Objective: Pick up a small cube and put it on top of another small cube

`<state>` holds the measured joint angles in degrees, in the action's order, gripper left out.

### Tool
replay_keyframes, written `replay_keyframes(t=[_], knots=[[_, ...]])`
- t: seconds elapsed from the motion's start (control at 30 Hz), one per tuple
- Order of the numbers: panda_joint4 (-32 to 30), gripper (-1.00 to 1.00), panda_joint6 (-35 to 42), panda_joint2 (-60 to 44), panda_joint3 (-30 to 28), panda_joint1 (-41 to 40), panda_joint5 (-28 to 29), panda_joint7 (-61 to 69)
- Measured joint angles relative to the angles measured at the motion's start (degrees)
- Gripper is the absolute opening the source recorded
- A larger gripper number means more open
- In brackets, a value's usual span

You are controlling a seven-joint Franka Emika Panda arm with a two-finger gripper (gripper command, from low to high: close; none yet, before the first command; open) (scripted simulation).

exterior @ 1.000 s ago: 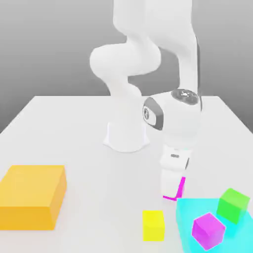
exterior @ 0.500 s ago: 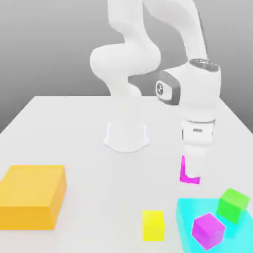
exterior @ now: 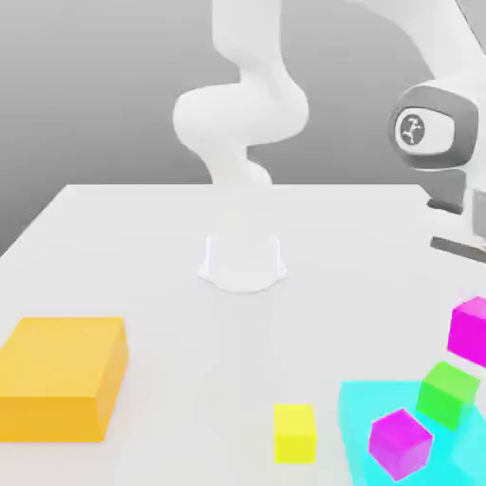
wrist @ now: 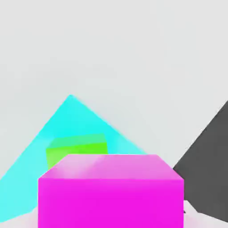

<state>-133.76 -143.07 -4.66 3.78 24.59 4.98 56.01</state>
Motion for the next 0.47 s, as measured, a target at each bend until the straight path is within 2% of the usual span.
replay_keyframes(t=[0.2,0.33,0.37,0.47], knots=[[4.6,-1.00,6.0,-2.1,-2.1,-6.2,-3.6,17.0],[3.5,-1.00,0.4,-7.7,-2.3,-7.0,-4.2,18.8],[3.3,1.00,-0.9,-8.8,-2.3,-7.0,-4.2,18.8],[3.3,1.00,-0.9,-8.8,-2.3,-7.0,-4.2,18.8]])
